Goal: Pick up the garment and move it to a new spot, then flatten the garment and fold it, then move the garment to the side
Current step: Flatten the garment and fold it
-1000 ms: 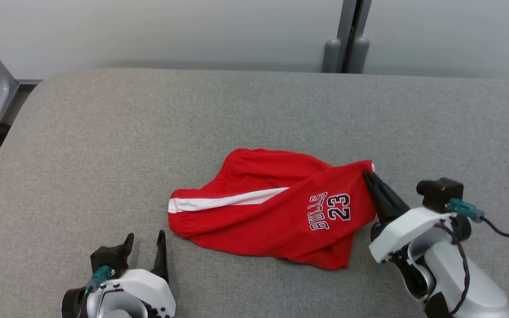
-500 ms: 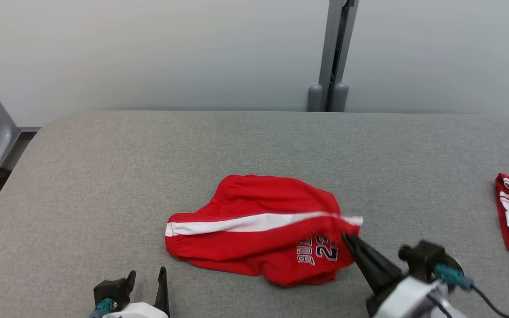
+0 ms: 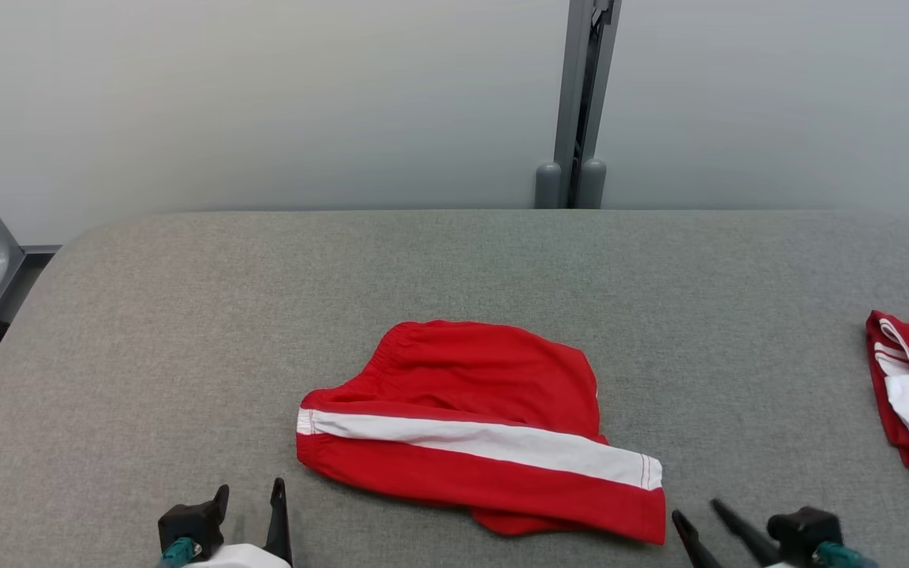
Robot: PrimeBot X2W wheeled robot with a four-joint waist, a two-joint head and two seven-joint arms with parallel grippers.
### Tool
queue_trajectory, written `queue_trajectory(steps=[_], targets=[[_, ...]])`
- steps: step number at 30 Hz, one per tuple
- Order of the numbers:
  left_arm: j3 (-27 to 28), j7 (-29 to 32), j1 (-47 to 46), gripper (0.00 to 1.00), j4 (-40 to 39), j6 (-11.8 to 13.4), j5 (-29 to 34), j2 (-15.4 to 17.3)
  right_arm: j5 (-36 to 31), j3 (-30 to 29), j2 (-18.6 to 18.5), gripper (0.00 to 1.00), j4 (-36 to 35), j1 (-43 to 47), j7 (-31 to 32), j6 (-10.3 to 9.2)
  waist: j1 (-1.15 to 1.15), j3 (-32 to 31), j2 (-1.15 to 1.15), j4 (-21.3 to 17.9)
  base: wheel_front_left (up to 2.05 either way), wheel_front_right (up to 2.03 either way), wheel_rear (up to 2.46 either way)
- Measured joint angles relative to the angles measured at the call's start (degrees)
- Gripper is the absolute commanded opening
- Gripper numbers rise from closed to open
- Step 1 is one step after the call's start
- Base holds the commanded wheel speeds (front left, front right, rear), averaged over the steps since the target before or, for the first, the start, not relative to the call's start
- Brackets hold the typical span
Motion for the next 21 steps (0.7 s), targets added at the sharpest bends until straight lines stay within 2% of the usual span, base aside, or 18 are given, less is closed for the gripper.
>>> queue_trajectory(steps=[4, 7, 10, 15, 21], targets=[[2.55, 0.00, 1.17, 1.00, -3.08, 0.81, 2.18, 0.02, -5.53, -9.43, 1.92, 1.00, -1.27, -0.53, 0.01, 0.00, 0.00, -0.55, 0.00, -0.21, 0.00, 0.00, 0.00], [4.24, 0.00, 1.51, 1.00, -5.98, 1.07, 3.93, -0.01, -10.93, -16.27, 4.64, 1.00, -5.92, -0.62, 0.00, 0.00, 0.00, -0.68, 0.00, -0.45, 0.00, 0.00, 0.00], [5.75, 0.00, 2.36, 1.00, -8.69, 1.25, 5.81, 0.02, -15.47, -20.41, 7.81, 1.00, -11.67, -0.24, -0.01, 0.00, 0.00, -0.75, 0.00, -0.73, 0.00, 0.00, 0.00], [7.27, 0.00, 3.98, 1.00, -12.90, 1.25, 8.71, 0.00, -19.19, -23.40, 10.03, 1.00, -17.18, 2.32, -0.04, 0.00, 0.00, -1.23, 0.00, -1.14, 0.00, 0.00, 0.00], [8.67, 0.00, 6.15, 1.00, -16.35, 1.24, 9.99, -0.01, -18.71, -24.03, 10.43, 1.00, -17.55, 4.88, -0.03, 0.00, 0.00, -1.95, 0.00, -1.68, 0.00, 0.00, 0.00]])
